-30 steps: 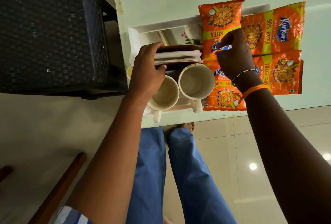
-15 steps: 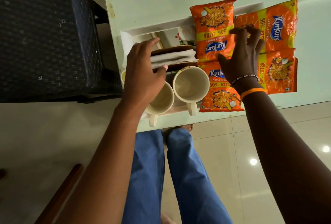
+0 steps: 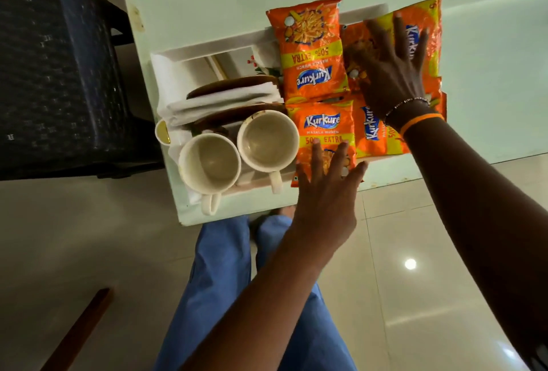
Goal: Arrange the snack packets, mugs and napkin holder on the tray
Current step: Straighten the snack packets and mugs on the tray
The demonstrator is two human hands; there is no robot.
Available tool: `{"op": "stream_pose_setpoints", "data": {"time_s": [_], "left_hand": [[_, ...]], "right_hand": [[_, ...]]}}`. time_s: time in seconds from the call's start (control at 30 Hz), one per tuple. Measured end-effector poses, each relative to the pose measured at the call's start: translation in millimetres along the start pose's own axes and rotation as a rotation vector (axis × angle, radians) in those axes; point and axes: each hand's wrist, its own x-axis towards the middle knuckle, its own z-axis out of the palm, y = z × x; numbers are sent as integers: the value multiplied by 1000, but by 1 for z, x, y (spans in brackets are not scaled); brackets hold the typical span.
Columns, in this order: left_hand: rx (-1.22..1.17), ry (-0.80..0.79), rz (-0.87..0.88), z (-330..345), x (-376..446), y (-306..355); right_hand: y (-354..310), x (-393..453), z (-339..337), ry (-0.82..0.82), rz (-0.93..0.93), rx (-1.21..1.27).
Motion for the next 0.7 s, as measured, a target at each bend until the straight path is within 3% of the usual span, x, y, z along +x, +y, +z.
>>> {"op": "stream_pose_setpoints", "data": {"time_s": [0.33,0.5,0.7], "left_hand": [[38,2,-130,15,14,16],[56,32,-156,17,12,16],[55,60,-159,19,13,19]], "right_hand": [[12,2,-9,-5,-23,14],[1,-47,-6,72,40,101],[4,-82,23,-40,43,133]]}}
